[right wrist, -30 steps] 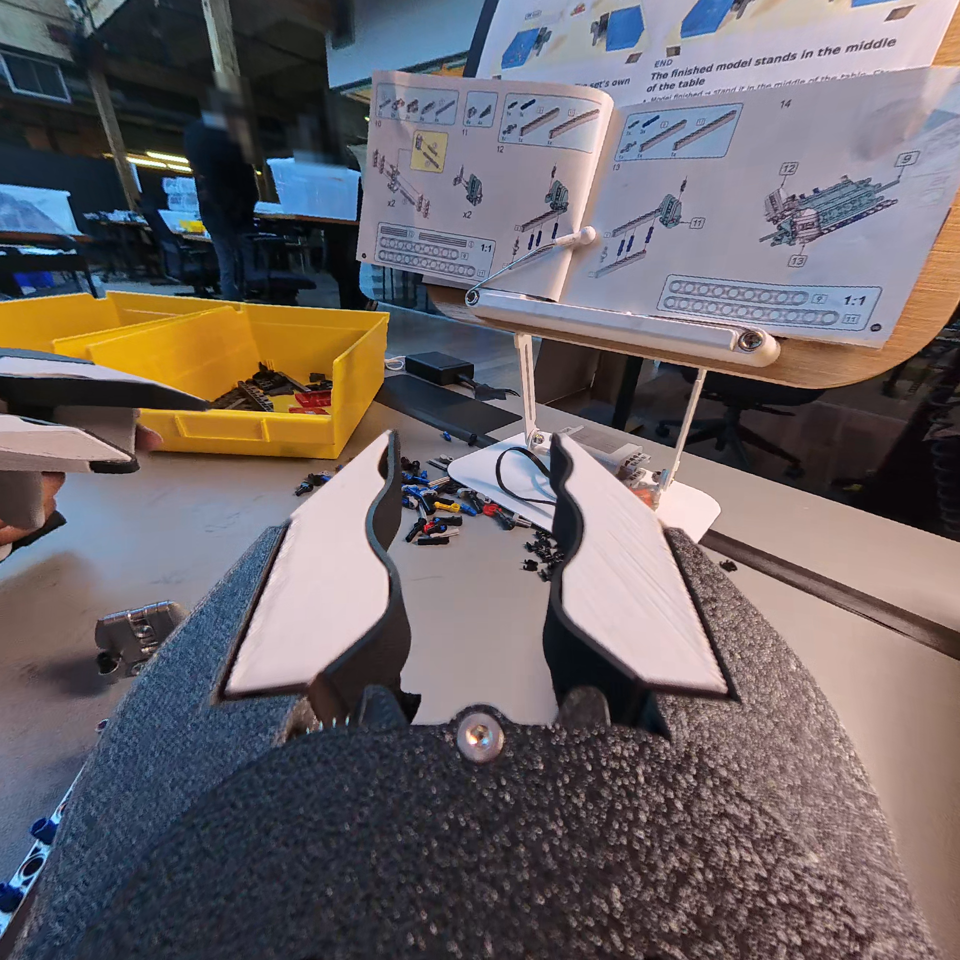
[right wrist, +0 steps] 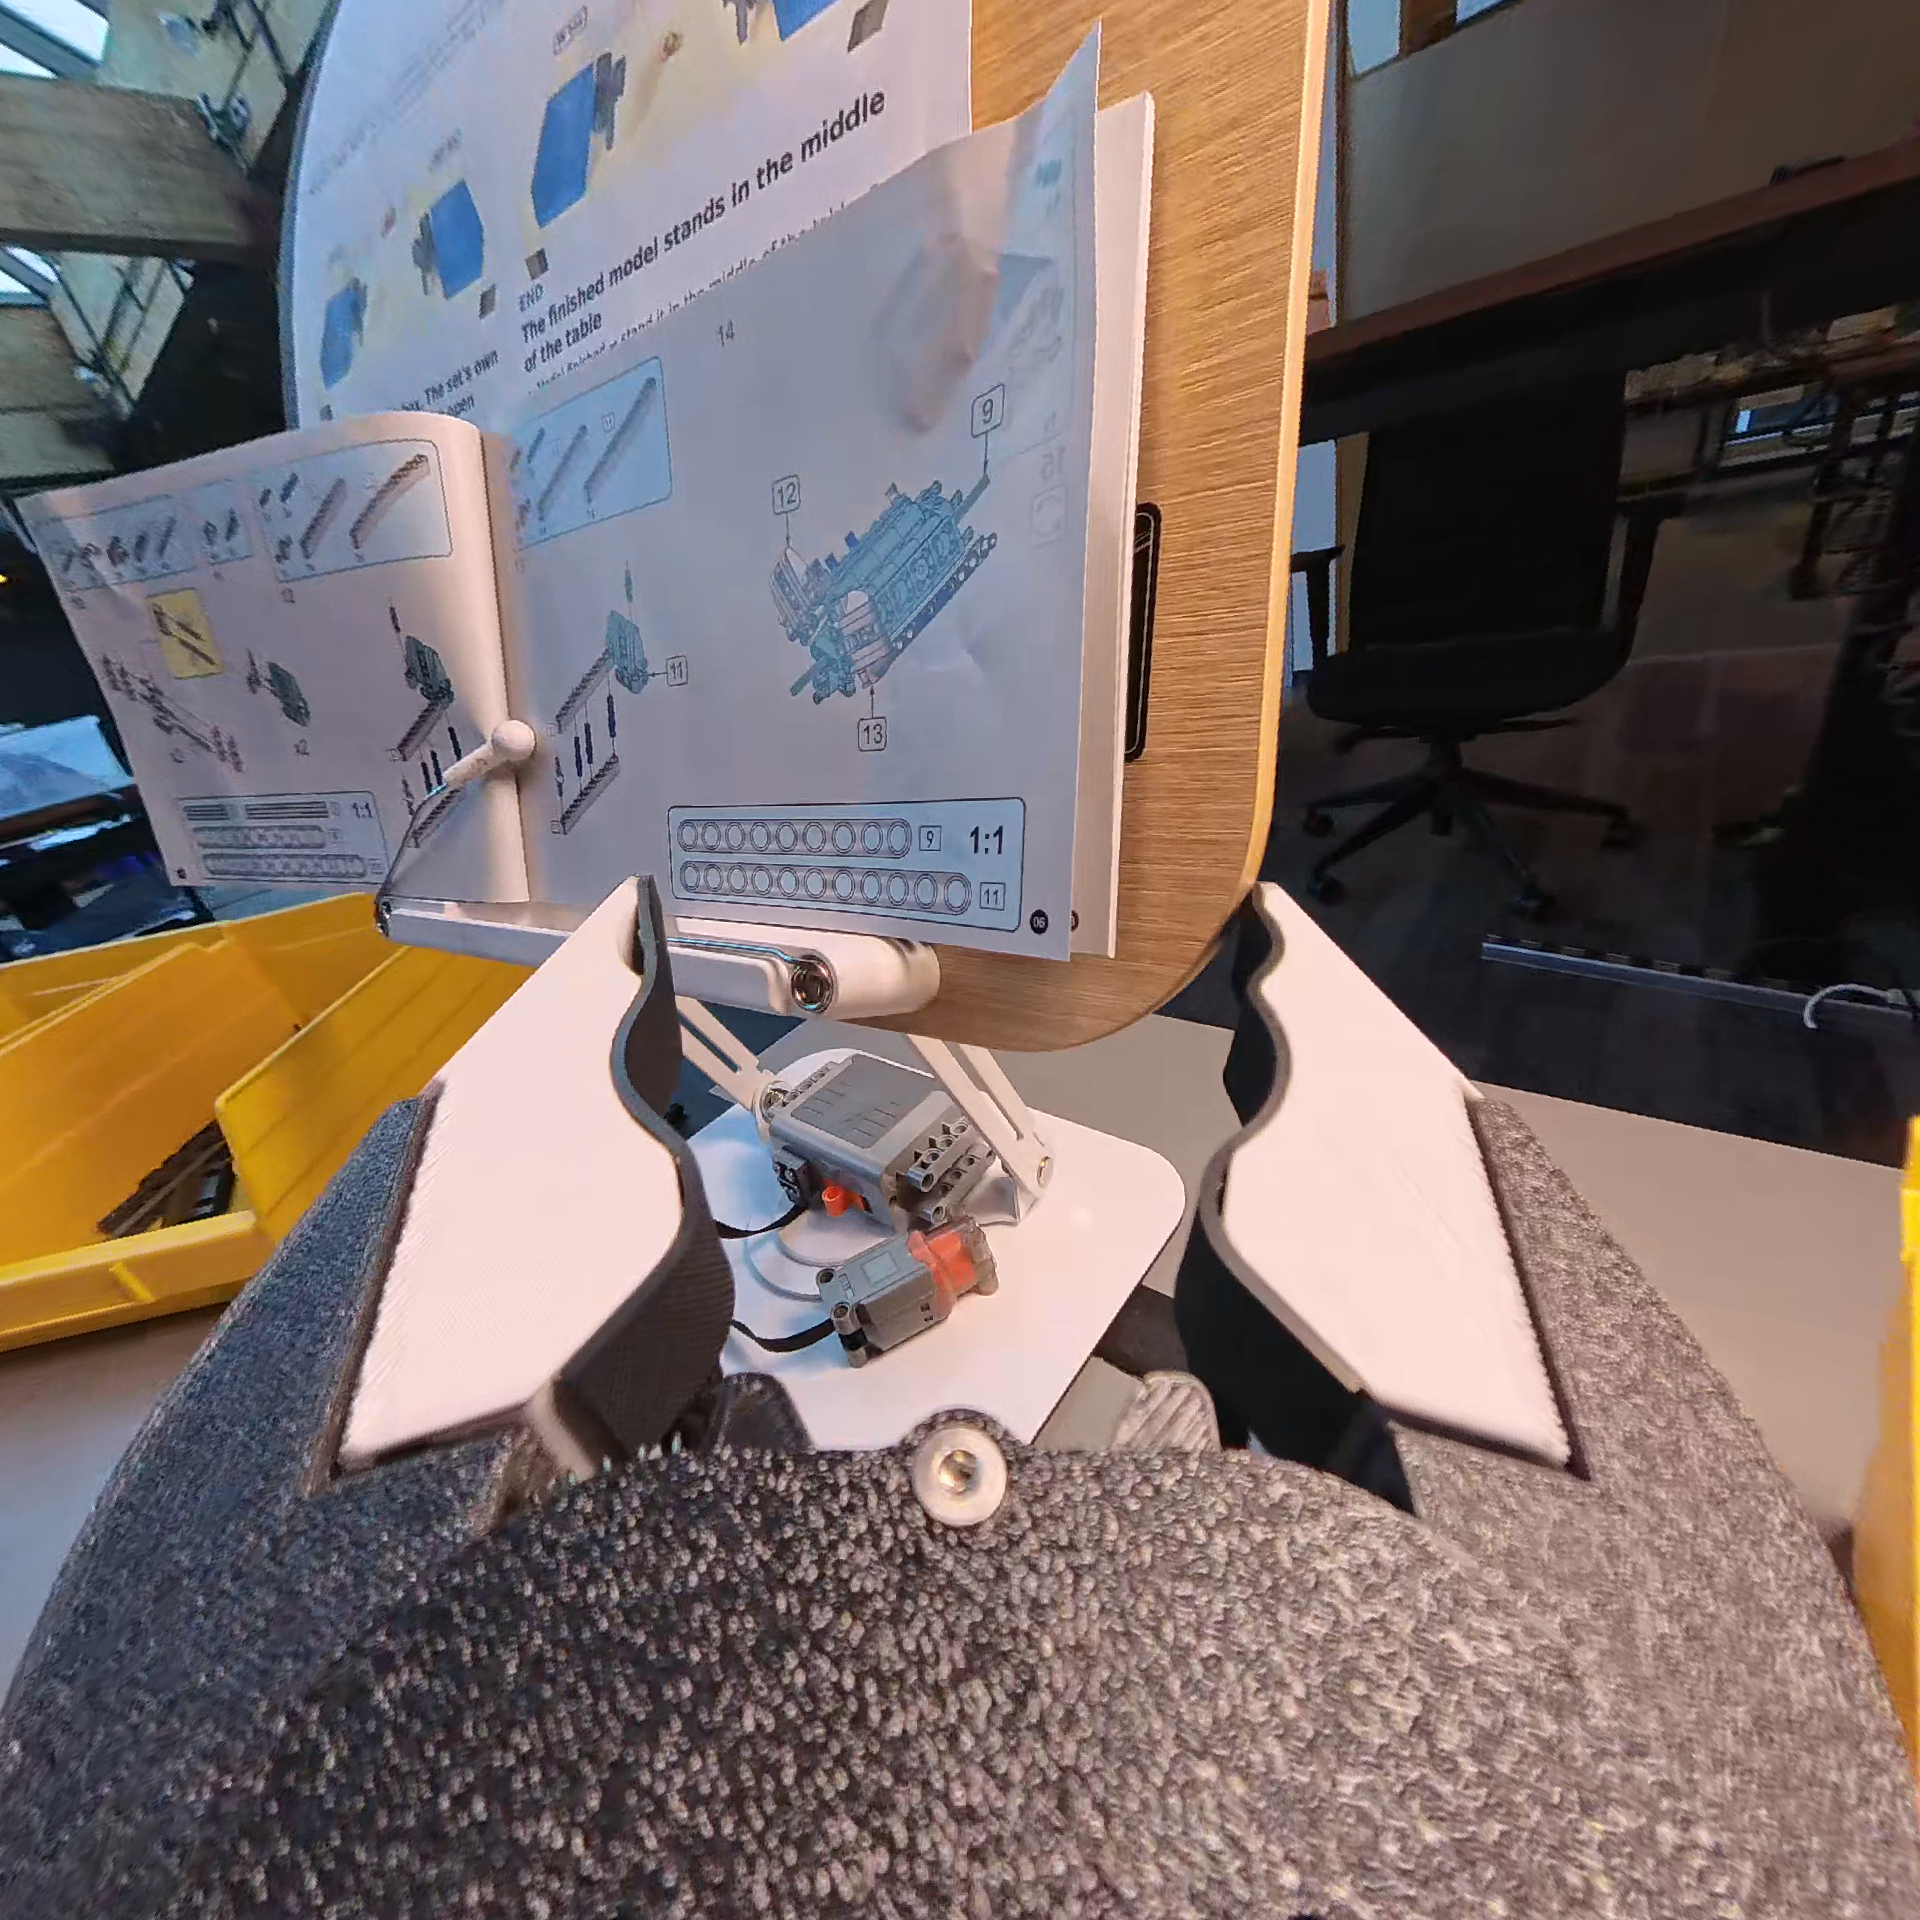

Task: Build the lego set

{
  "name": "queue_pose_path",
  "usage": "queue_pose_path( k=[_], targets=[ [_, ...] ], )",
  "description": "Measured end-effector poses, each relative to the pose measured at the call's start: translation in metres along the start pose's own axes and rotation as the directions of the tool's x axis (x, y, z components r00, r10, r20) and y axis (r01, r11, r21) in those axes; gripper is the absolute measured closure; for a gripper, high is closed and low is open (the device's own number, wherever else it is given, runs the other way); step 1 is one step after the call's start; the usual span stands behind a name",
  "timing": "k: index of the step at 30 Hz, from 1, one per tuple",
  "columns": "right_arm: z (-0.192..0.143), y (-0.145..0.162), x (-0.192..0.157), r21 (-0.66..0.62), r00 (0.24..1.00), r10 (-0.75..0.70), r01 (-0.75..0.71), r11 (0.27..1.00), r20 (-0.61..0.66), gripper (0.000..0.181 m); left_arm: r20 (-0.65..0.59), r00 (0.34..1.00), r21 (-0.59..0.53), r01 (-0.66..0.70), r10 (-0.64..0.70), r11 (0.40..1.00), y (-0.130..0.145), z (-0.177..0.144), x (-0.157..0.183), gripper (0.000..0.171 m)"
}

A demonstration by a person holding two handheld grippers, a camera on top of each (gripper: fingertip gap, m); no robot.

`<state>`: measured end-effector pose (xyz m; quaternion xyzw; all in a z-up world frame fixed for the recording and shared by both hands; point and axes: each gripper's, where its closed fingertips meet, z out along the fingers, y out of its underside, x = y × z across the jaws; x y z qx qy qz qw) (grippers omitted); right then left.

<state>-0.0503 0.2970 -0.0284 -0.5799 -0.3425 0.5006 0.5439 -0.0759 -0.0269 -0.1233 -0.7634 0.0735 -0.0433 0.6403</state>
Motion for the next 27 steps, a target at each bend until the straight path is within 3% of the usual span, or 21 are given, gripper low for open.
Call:
queue_pose_path(
  k=[9, 27],
  targets=[
    [-0.008, -0.003, -0.005, 0.025, 0.998, 0.053, -0.054, 0.998, 0.042, 0.077, -0.004, 1.000, 0.003, 0.004, -0.004, 1.000, 0.000, 0.000, 0.001, 0.120],
    [-0.015, -0.001, -0.005, 0.021, 1.000, 0.018, -0.018, 1.000, 0.020, 0.087, -0.012, 1.000, 0.000, 0.010, -0.010, 1.000, 0.000, 0.000, 0.003, 0.121]
  ],
)
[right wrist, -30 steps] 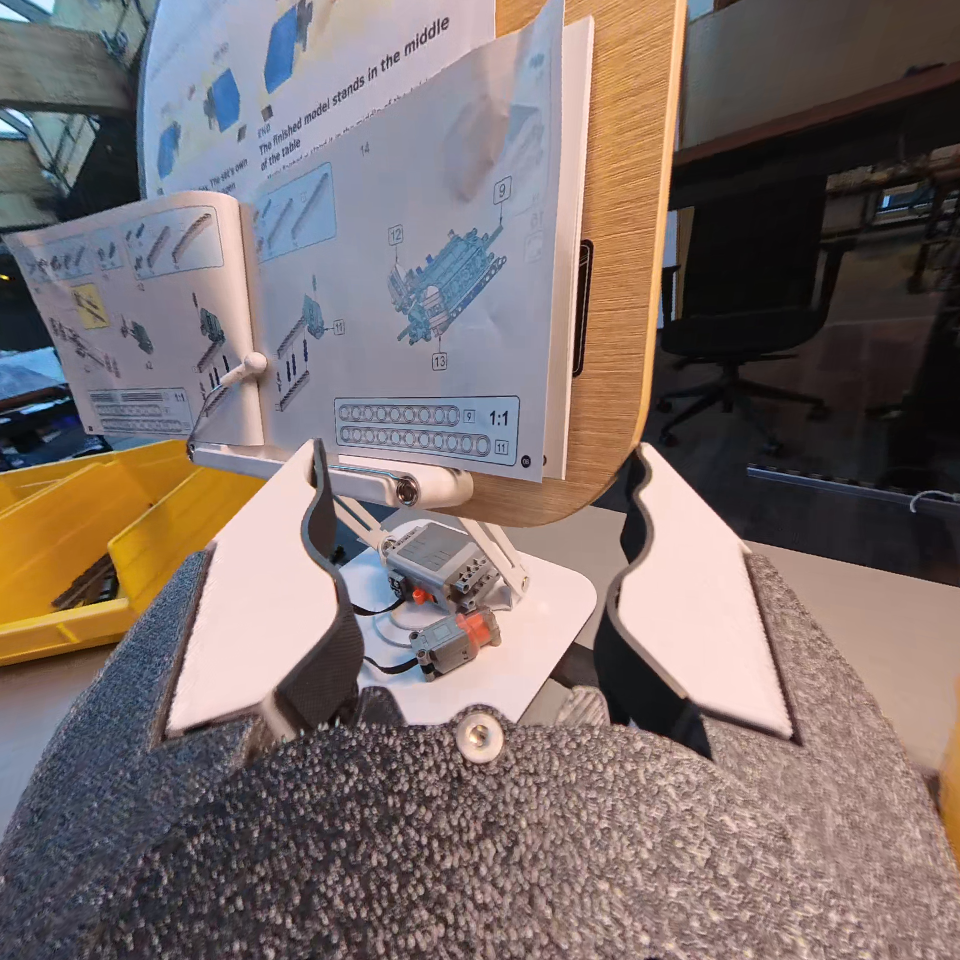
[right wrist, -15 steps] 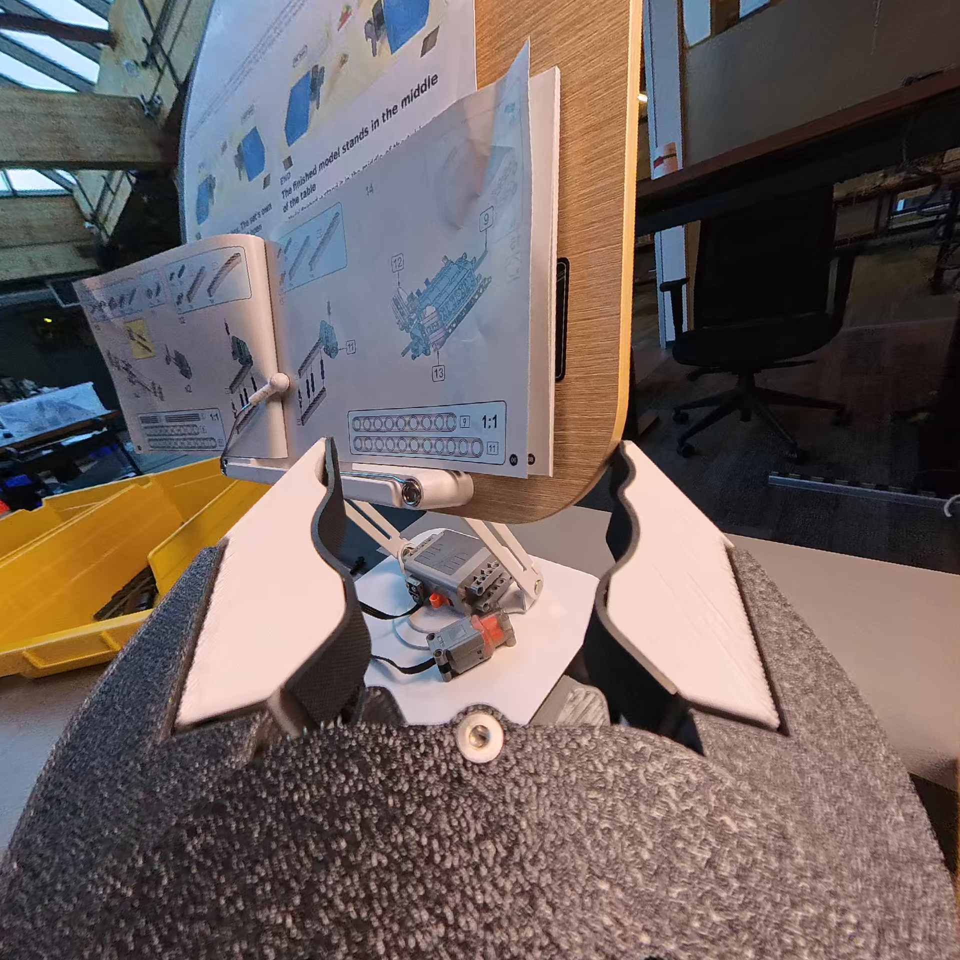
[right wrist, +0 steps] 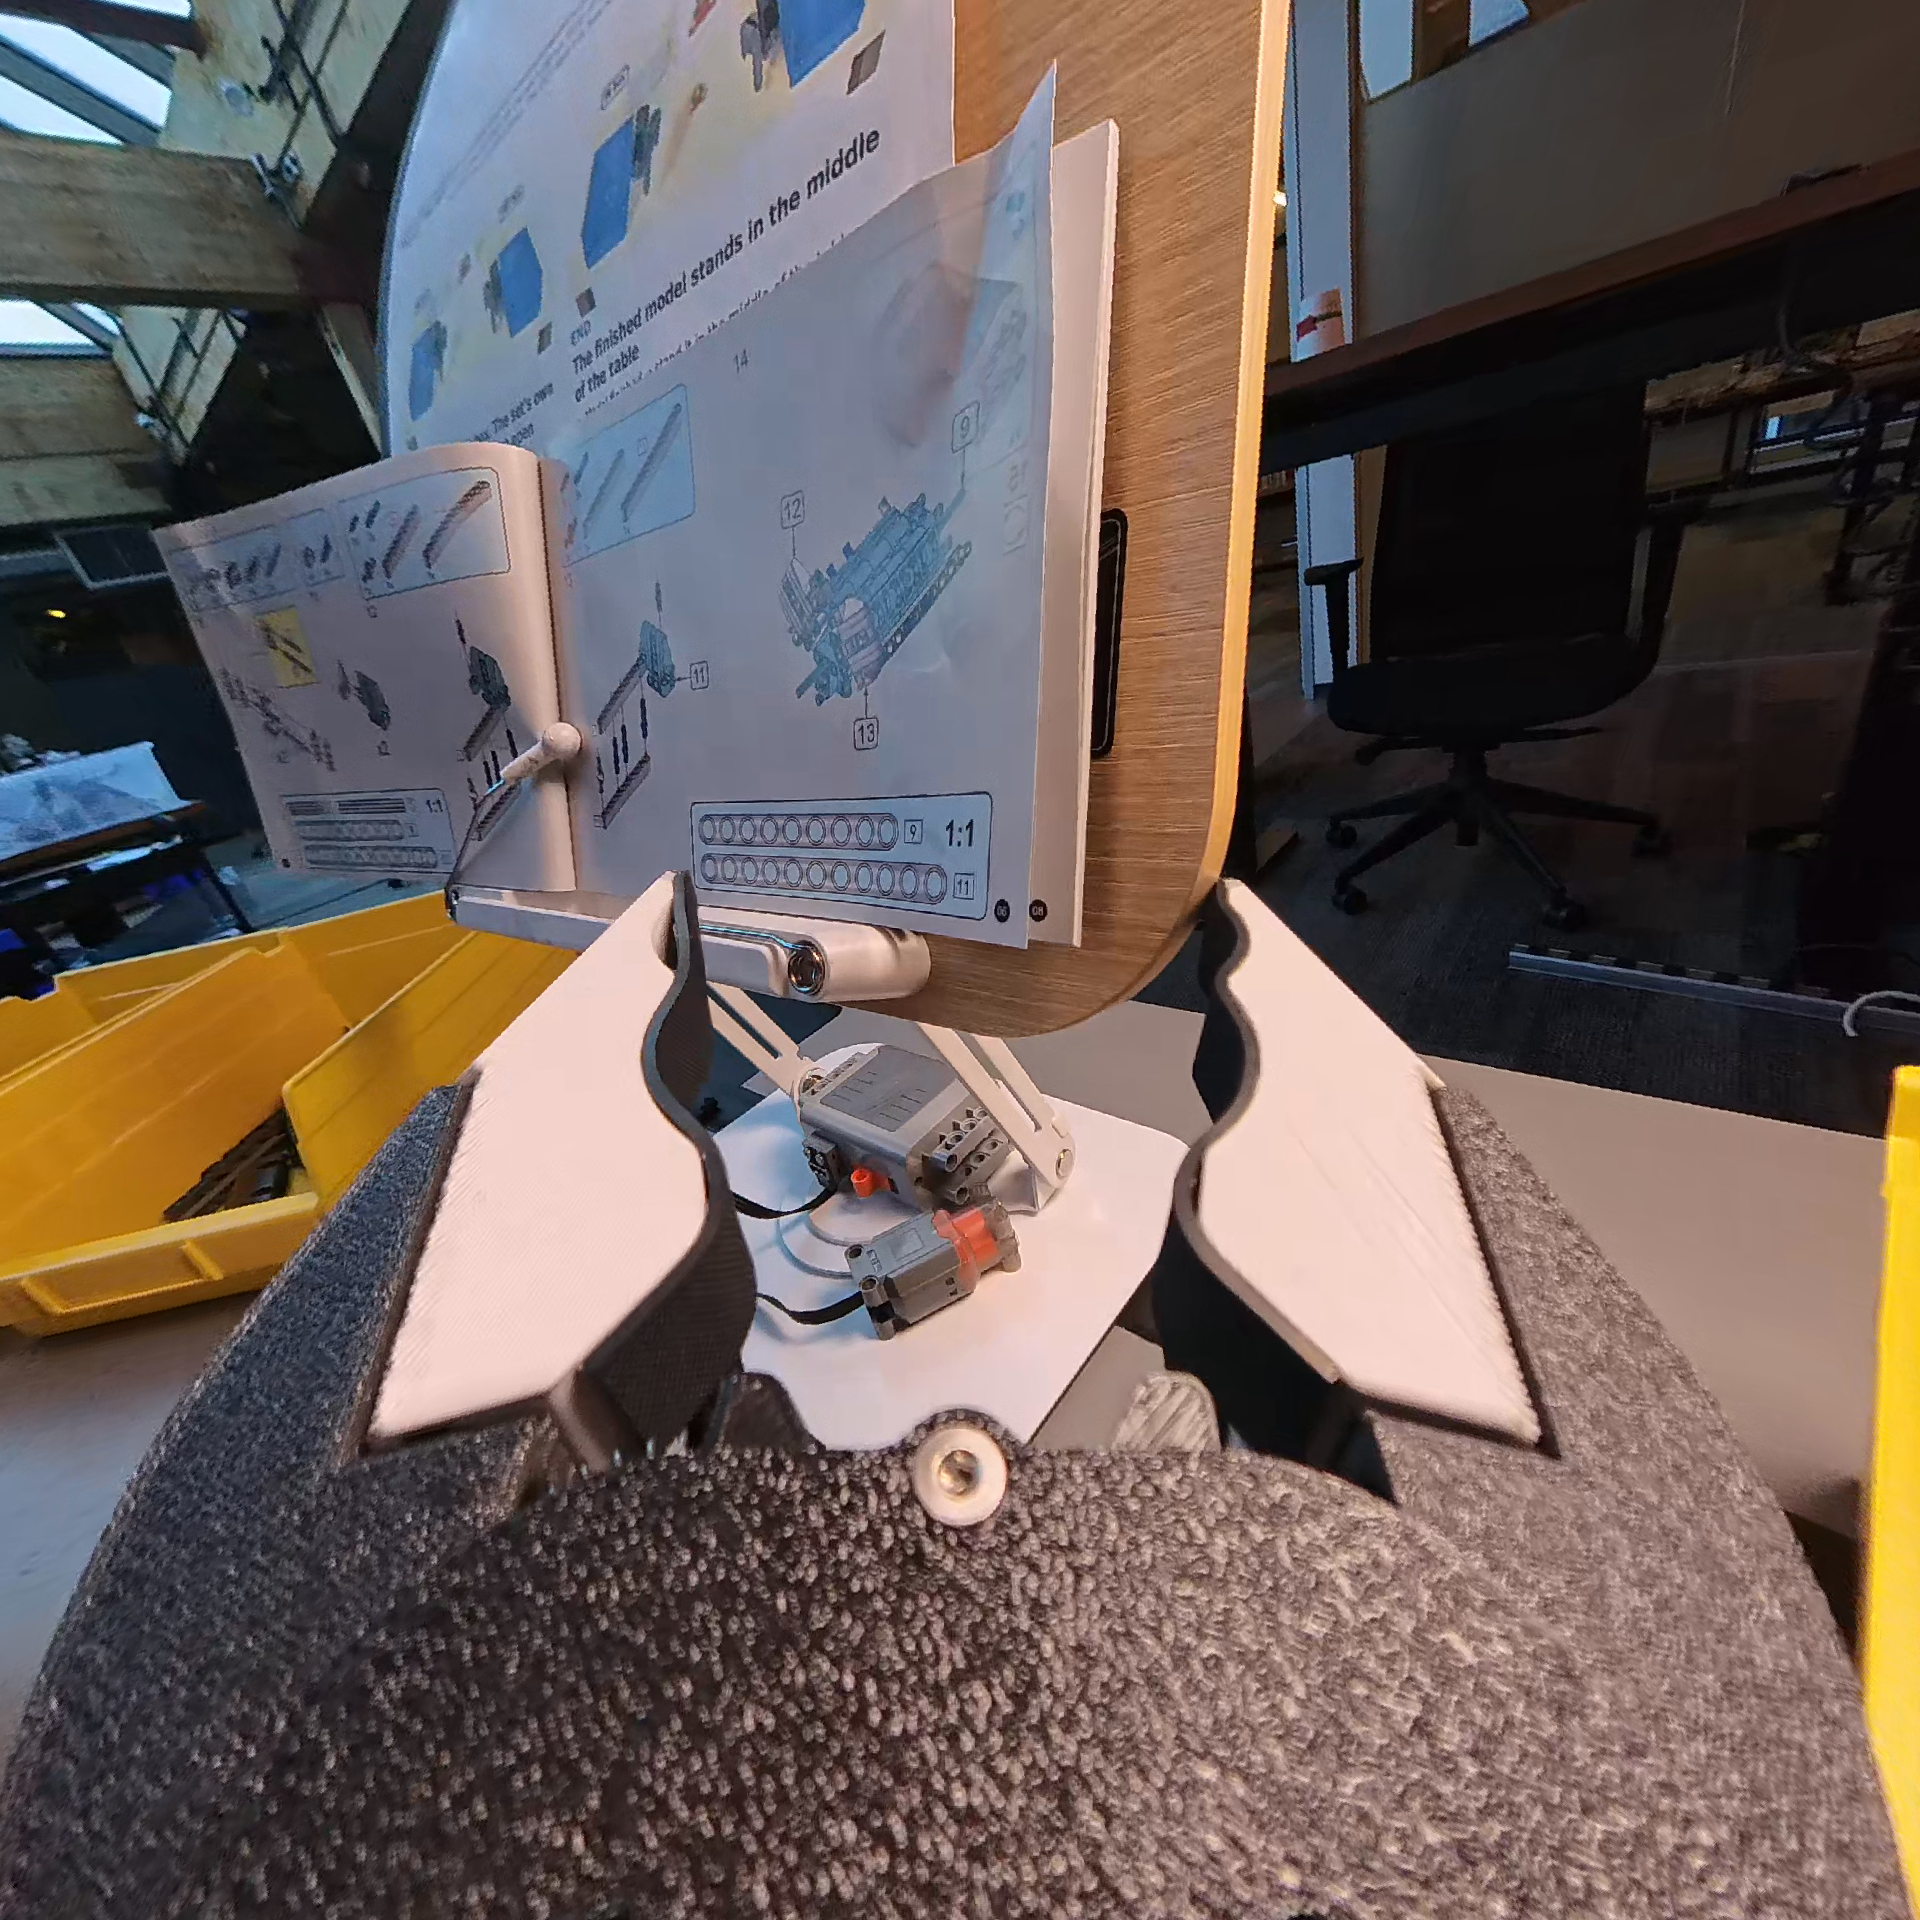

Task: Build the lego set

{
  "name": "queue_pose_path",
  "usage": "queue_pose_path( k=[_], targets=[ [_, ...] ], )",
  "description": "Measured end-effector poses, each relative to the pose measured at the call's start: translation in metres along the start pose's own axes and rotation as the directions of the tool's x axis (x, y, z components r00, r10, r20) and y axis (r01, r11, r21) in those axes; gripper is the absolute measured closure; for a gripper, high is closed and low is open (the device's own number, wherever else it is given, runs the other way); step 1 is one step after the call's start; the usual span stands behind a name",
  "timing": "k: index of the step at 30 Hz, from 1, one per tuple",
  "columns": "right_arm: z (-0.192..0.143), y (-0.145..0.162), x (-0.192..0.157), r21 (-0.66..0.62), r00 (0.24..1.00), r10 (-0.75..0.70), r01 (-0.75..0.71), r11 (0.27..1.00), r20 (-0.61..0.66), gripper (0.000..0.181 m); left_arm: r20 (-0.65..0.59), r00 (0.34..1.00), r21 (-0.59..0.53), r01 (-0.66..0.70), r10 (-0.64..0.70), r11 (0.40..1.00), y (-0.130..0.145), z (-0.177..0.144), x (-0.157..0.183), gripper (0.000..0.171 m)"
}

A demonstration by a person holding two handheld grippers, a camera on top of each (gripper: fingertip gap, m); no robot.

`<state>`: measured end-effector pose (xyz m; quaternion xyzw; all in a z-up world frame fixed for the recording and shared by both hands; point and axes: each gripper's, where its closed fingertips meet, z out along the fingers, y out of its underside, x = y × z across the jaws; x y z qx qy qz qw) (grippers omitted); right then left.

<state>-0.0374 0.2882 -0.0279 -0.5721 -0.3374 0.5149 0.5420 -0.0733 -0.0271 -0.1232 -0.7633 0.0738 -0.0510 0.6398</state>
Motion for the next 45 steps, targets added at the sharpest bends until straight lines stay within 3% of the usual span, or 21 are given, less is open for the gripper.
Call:
queue_pose_path(
  k=[12, 19, 25, 31, 34, 38, 45],
  targets=[
    [-0.004, -0.003, 0.004, 0.001, 0.995, -0.078, 0.078, 0.997, -0.057, 0.092, -0.003, 1.000, 0.000, 0.007, -0.007, 1.000, -0.001, -0.001, 0.000, 0.121],
    [-0.022, -0.051, -0.003, 0.045, 0.946, -0.251, 0.266, 0.963, -0.207, 0.098, 0.003, 1.000, -0.002, -0.002, 0.003, 1.000, -0.001, -0.002, -0.001, 0.121],
    [-0.039, -0.113, -0.073, 0.112, 0.900, -0.402, 0.423, 0.899, -0.168, 0.108, 0.005, 1.000, 0.002, -0.025, 0.025, 1.000, -0.003, -0.002, 0.001, 0.122],
    [-0.060, -0.139, -0.161, 0.159, 0.861, -0.509, 0.505, 0.848, -0.019, 0.120, -0.003, 0.998, -0.007, -0.063, 0.063, 0.998, -0.003, 0.000, 0.005, 0.123],
    [-0.060, -0.123, -0.172, 0.096, 0.838, -0.546, 0.545, 0.833, -0.017, 0.120, -0.004, 0.997, -0.023, -0.074, 0.074, 0.997, 0.000, 0.001, 0.007, 0.123],
    [-0.065, -0.069, -0.157, -0.088, 0.824, -0.566, 0.564, 0.821, -0.001, 0.118, -0.001, 0.999, -0.015, -0.055, 0.055, 0.998, -0.002, 0.000, 0.005, 0.123],
    [-0.111, 0.075, -0.082, -0.504, 0.876, -0.481, 0.412, 0.759, -0.008, 0.112, -0.015, 1.000, 0.011, 0.002, -0.002, 1.000, -0.008, -0.004, 0.007, 0.123]
  ],
)
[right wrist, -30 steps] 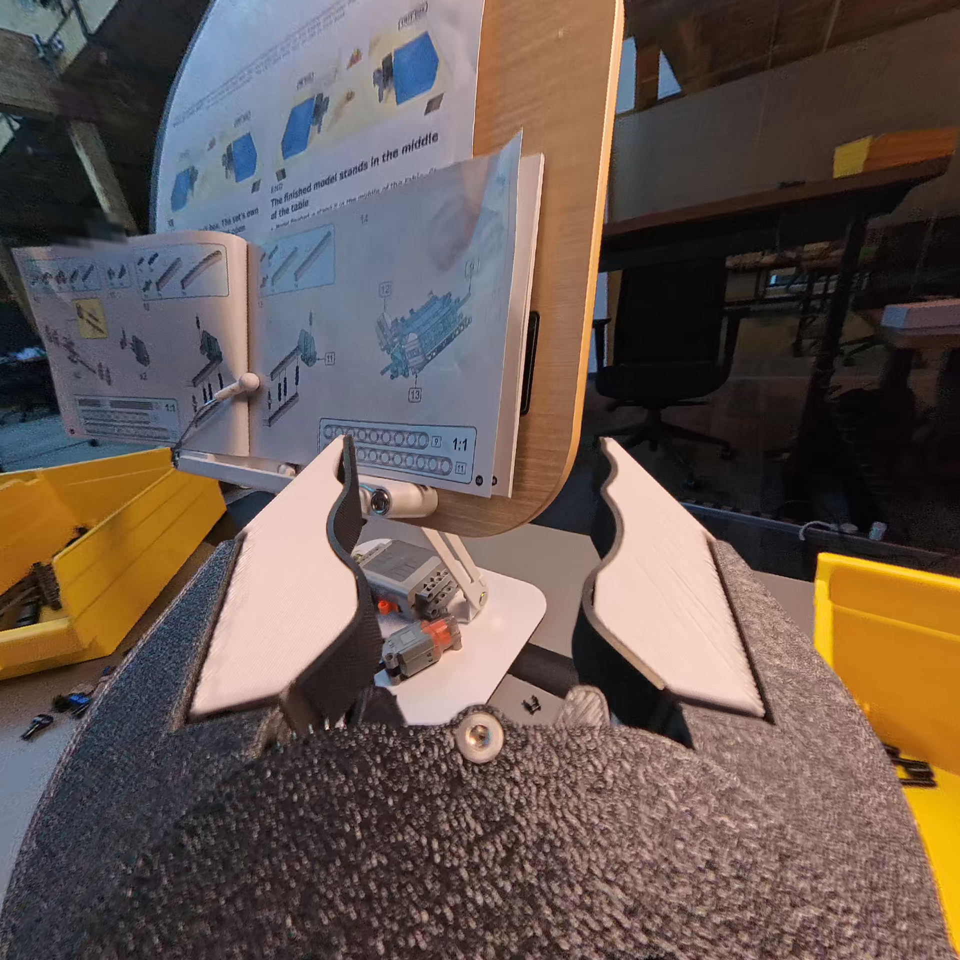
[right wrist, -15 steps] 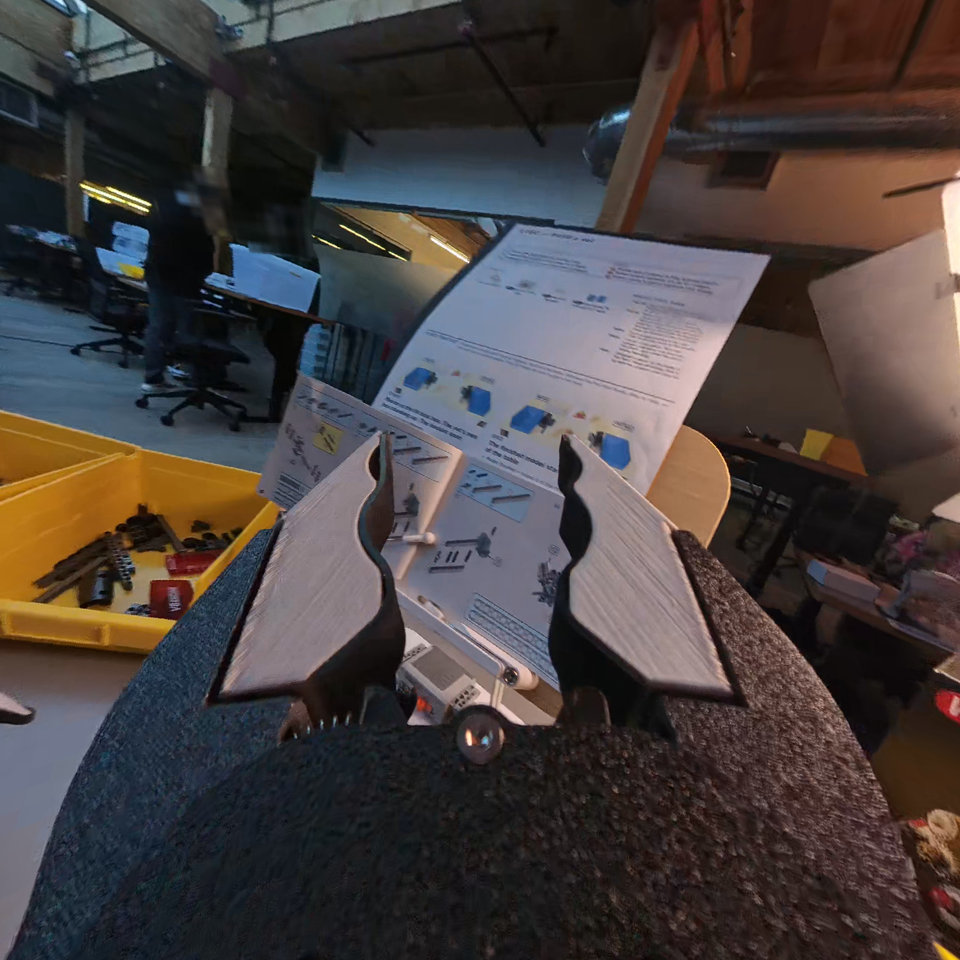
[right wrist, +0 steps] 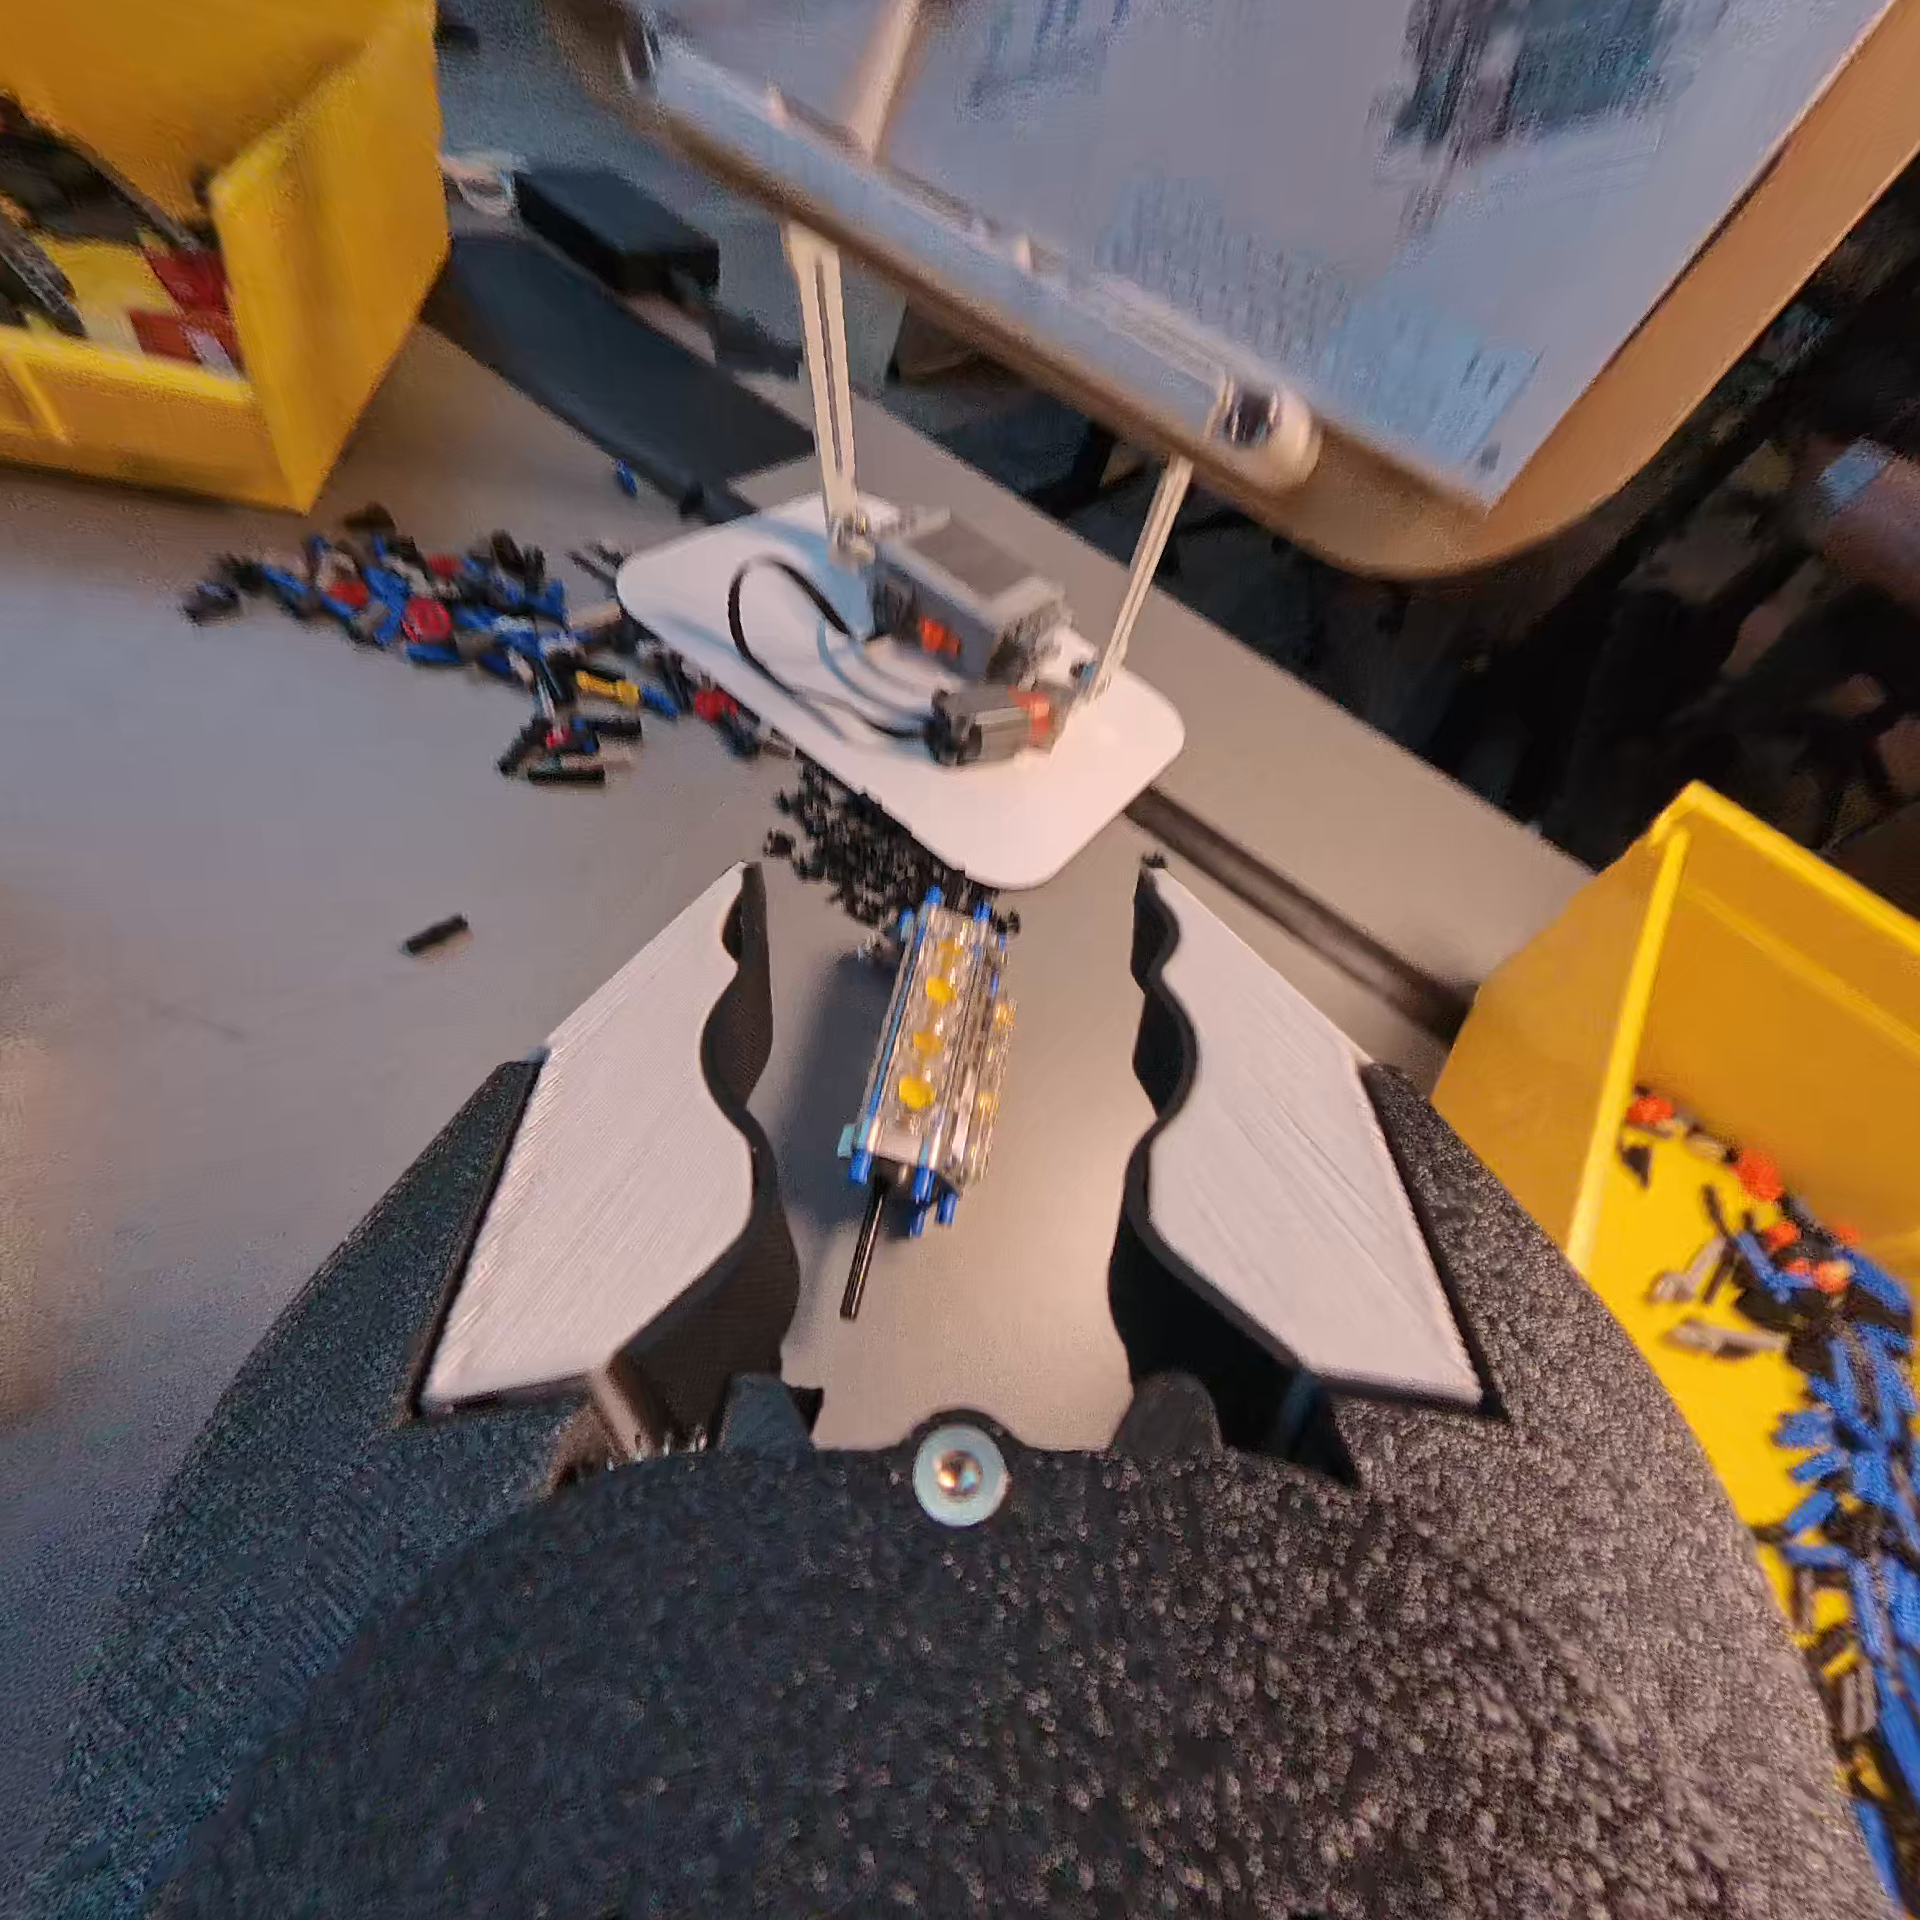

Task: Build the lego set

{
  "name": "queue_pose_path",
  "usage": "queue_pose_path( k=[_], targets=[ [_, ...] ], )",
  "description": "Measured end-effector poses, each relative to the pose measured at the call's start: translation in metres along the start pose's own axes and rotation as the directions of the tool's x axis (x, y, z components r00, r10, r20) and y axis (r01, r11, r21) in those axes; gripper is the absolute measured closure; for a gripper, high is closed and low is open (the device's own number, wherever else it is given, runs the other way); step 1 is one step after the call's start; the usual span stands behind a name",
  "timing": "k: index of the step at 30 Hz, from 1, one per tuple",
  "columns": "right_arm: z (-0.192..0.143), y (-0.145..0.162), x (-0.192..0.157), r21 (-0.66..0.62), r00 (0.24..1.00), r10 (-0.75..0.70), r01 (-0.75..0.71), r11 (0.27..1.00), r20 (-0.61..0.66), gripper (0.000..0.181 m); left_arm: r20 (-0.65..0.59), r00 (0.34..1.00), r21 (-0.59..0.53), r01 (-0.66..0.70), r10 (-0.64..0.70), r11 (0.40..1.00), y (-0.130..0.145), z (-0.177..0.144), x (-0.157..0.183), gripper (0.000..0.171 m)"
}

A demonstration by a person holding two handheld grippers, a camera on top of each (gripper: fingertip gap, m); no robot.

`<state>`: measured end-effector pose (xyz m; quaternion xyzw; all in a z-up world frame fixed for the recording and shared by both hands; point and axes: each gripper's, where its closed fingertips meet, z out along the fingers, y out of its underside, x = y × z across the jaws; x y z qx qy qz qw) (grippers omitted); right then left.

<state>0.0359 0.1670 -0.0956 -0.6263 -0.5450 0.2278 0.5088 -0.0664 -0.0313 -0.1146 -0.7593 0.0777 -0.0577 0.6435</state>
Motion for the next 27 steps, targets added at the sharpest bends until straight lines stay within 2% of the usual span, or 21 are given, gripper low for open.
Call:
queue_pose_path(
  k=[2, 5, 7, 9, 12, 14, 18, 23, 25, 27],
  targets=[
    [0.013, 0.042, 0.000, -0.107, 0.998, 0.067, -0.065, 0.992, 0.016, 0.108, -0.001, 1.000, -0.007, -0.003, 0.003, 1.000, 0.001, 0.000, 0.002, 0.123],
    [0.028, 0.076, 0.002, -0.202, 0.996, 0.086, -0.082, 0.976, 0.012, 0.109, 0.001, 1.000, -0.025, -0.022, 0.022, 0.999, 0.005, 0.001, 0.004, 0.123],
    [0.034, 0.082, 0.002, -0.233, 0.996, 0.092, -0.085, 0.969, 0.020, 0.116, 0.001, 0.999, -0.033, -0.043, 0.043, 0.999, 0.006, 0.002, 0.006, 0.123],
    [0.039, 0.082, -0.002, -0.247, 0.994, 0.098, -0.083, 0.965, 0.049, 0.131, 0.000, 0.998, -0.041, -0.064, 0.064, 0.997, 0.007, 0.002, 0.008, 0.123],
    [0.044, 0.090, -0.006, -0.296, 0.998, 0.044, -0.026, 0.955, 0.053, 0.147, -0.013, 0.997, -0.044, -0.079, 0.078, 0.996, 0.006, 0.003, 0.012, 0.123],
    [0.042, 0.091, -0.006, -0.297, 0.999, -0.014, 0.027, 0.955, 0.046, 0.153, -0.027, 0.997, -0.047, -0.079, 0.078, 0.996, 0.007, 0.004, 0.014, 0.123],
    [0.025, 0.091, -0.019, -0.286, 0.981, -0.152, 0.180, 0.941, 0.120, 0.156, -0.050, 0.996, -0.057, -0.081, 0.078, 0.995, 0.009, 0.005, 0.018, 0.123],
    [0.005, 0.093, -0.050, -0.158, 0.872, -0.400, 0.454, 0.877, 0.281, 0.156, -0.068, 0.995, -0.075, -0.072, 0.067, 0.995, 0.015, 0.008, 0.018, 0.123],
    [-0.002, 0.094, -0.064, -0.122, 0.822, -0.444, 0.512, 0.850, 0.356, 0.154, -0.081, 0.996, -0.077, -0.053, 0.046, 0.996, 0.015, 0.009, 0.019, 0.123],
    [-0.010, 0.097, -0.079, -0.104, 0.798, -0.416, 0.504, 0.857, 0.437, 0.149, -0.091, 0.995, -0.075, -0.039, 0.033, 0.996, 0.015, 0.008, 0.020, 0.123]
  ],
)
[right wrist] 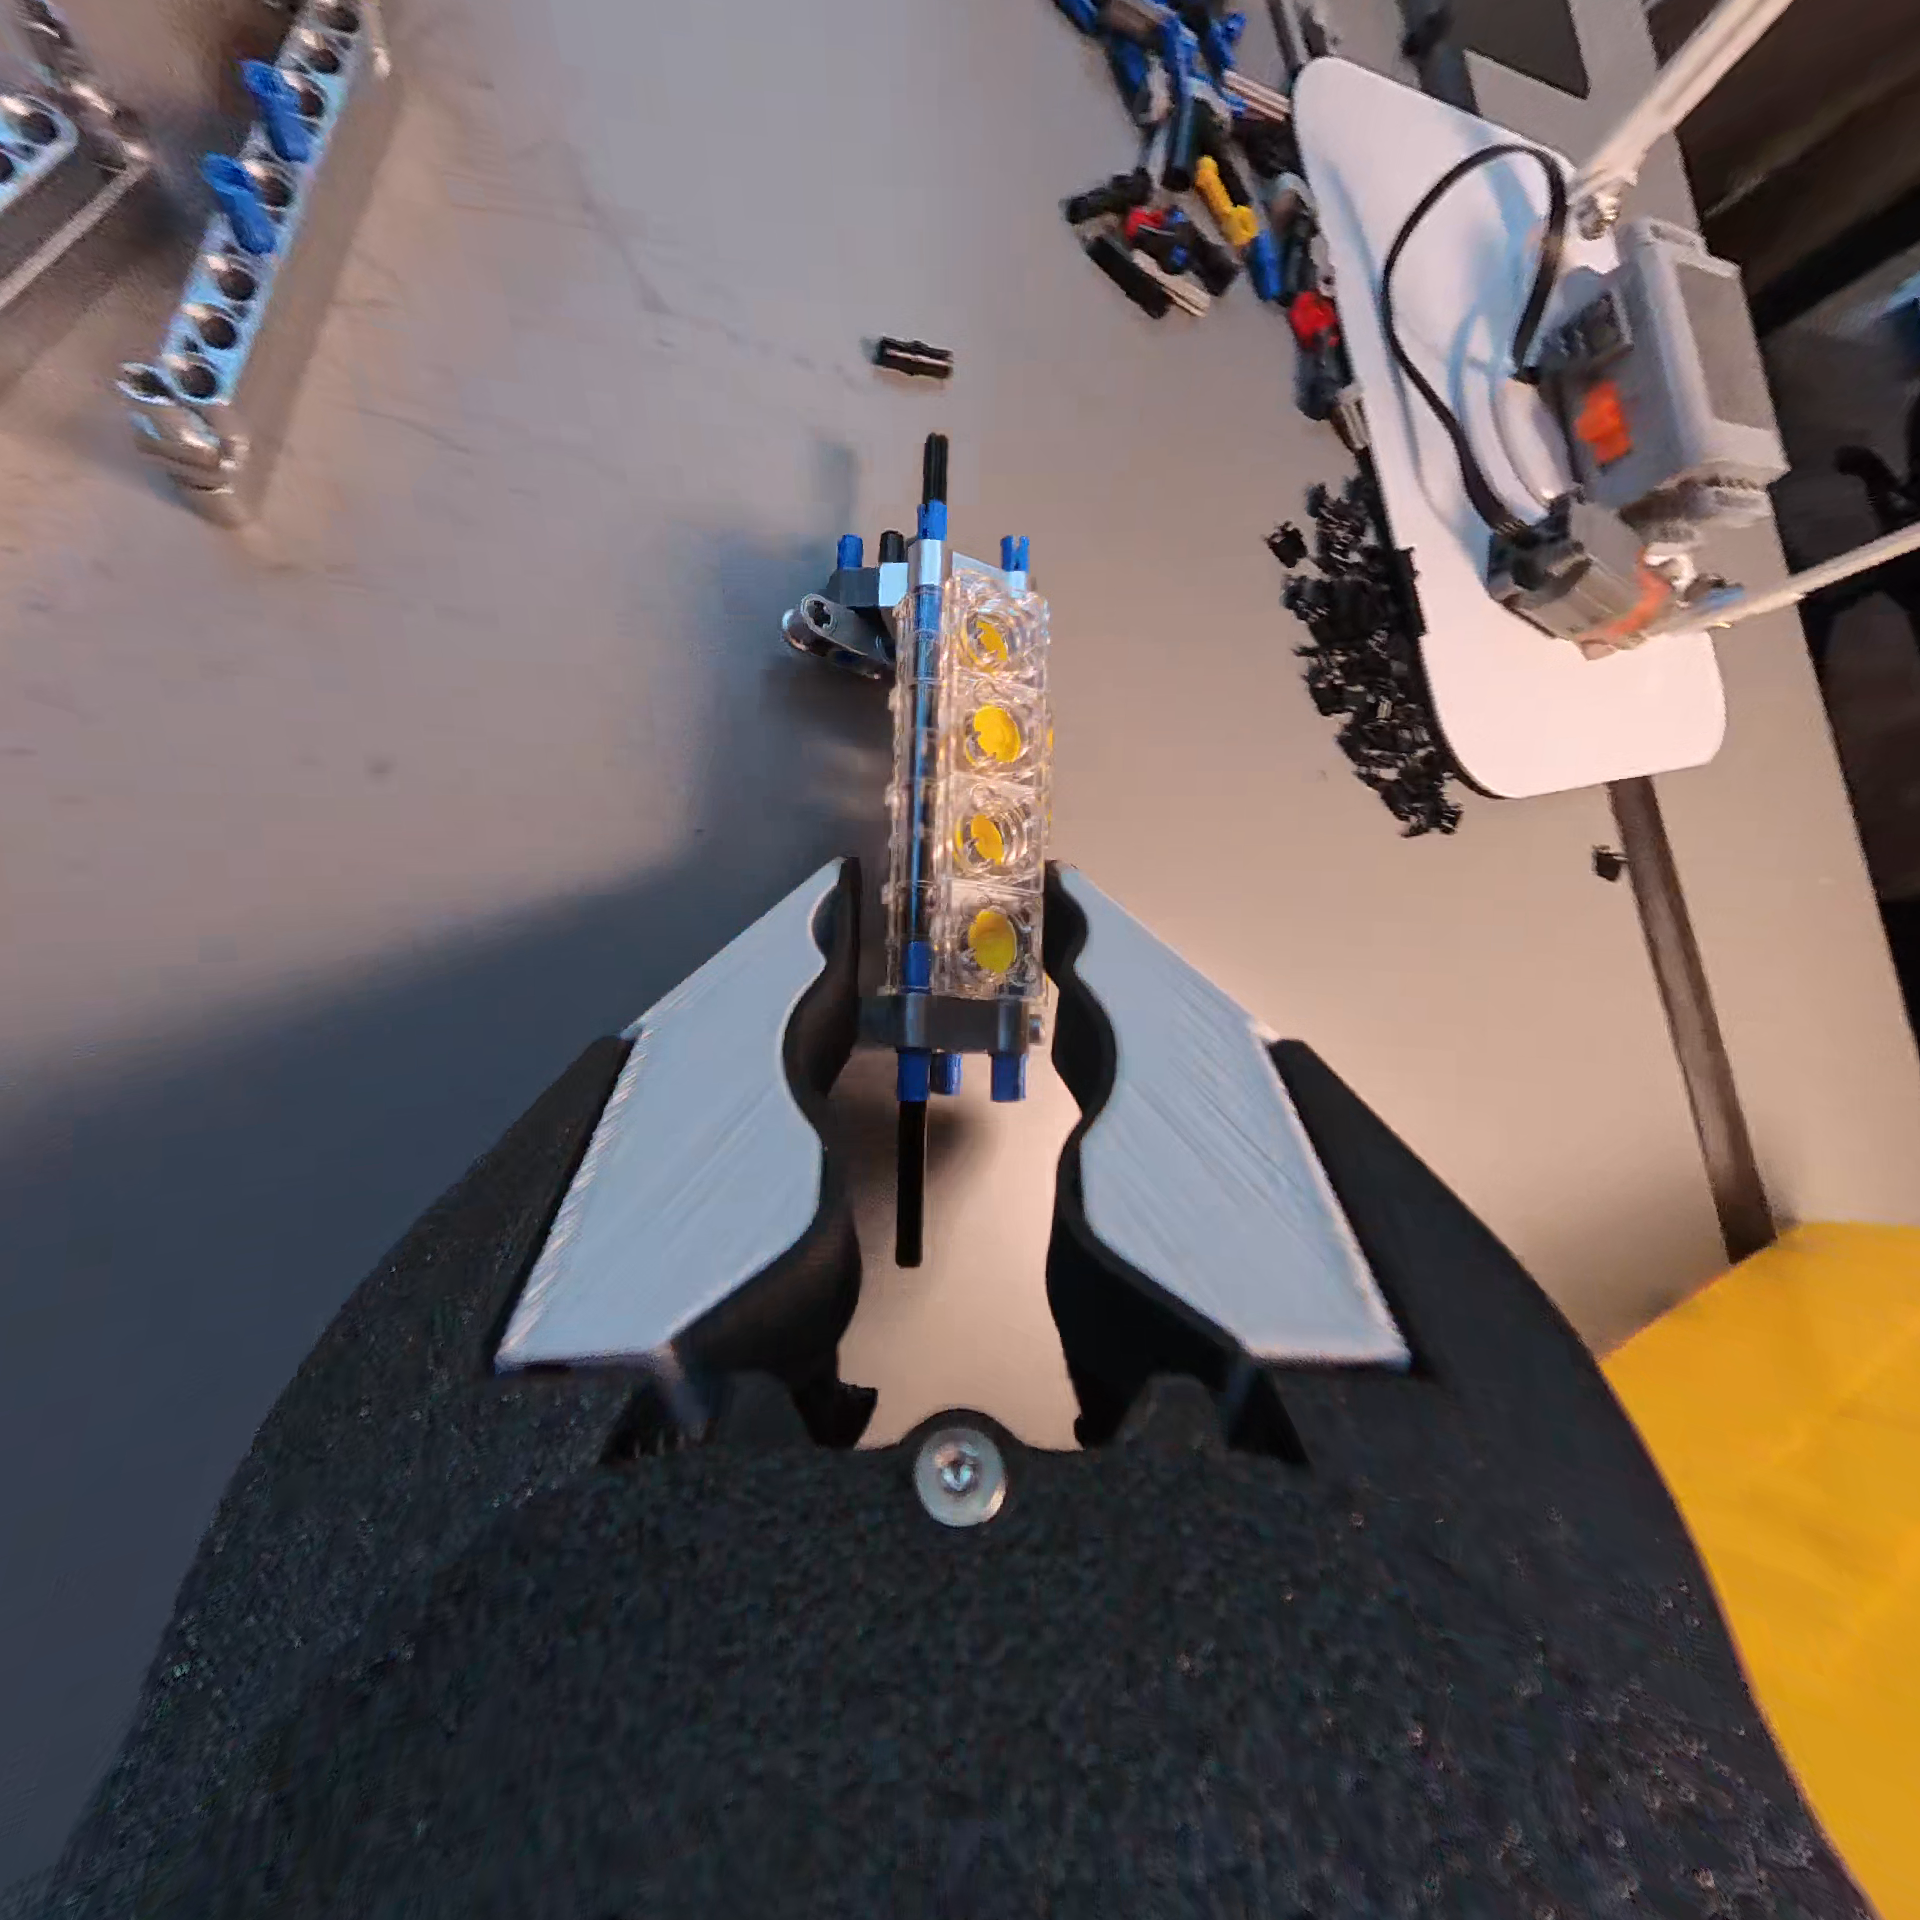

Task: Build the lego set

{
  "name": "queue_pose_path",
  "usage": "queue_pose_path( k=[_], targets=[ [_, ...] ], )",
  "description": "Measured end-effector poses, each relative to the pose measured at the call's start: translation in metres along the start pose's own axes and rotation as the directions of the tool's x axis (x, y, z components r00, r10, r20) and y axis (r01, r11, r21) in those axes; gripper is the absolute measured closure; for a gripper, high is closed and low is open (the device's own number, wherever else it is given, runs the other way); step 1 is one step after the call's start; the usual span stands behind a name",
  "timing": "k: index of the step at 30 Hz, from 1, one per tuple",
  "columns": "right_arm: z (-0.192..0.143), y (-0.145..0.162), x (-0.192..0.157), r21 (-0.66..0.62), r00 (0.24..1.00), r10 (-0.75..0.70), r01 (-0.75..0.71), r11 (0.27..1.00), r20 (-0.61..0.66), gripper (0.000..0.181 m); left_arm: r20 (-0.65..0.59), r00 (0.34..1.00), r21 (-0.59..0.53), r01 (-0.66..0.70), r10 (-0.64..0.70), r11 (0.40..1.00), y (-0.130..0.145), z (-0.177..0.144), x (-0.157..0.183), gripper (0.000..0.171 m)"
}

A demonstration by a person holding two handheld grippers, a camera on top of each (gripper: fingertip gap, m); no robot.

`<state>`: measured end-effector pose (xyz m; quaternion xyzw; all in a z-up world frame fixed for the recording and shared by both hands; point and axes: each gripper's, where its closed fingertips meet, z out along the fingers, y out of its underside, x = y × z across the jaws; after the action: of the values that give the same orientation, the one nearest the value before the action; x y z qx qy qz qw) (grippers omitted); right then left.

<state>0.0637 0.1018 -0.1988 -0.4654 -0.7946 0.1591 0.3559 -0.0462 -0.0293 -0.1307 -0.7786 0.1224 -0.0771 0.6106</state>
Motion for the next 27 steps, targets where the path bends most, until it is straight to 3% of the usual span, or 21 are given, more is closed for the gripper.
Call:
queue_pose_path(
  k=[7, 14, 15, 18, 22, 27],
  targets=[
    [-0.018, -0.021, -0.007, 0.145, 0.929, 0.292, -0.329, 0.933, 0.228, 0.127, -0.016, 0.999, 0.001, 0.034, -0.034, 0.999, 0.001, -0.001, -0.001, 0.123],
    [-0.013, -0.013, 0.004, 0.093, 0.815, 0.510, -0.550, 0.830, 0.276, 0.138, -0.018, 0.999, 0.000, 0.042, -0.042, 0.999, 0.001, -0.001, -0.001, 0.123],
    [-0.012, -0.012, 0.001, 0.080, 0.825, 0.492, -0.530, 0.844, 0.277, 0.147, -0.018, 0.999, 0.000, 0.042, -0.042, 0.999, 0.001, -0.001, -0.001, 0.123],
    [-0.008, -0.007, -0.006, 0.058, 0.927, 0.323, -0.339, 0.939, 0.192, 0.147, -0.017, 0.999, -0.001, 0.042, -0.042, 0.999, 0.001, -0.001, -0.001, 0.123],
    [-0.010, -0.007, -0.009, 0.017, 0.991, 0.104, -0.106, 0.994, 0.090, 0.148, -0.019, 0.999, -0.001, 0.046, -0.046, 0.999, 0.001, -0.002, -0.001, 0.123],
    [-0.020, -0.024, -0.015, 0.099, 0.987, 0.090, -0.103, 0.990, 0.132, 0.155, -0.021, 0.999, -0.002, 0.049, -0.049, 0.999, 0.001, -0.002, -0.001, 0.123]
  ],
)
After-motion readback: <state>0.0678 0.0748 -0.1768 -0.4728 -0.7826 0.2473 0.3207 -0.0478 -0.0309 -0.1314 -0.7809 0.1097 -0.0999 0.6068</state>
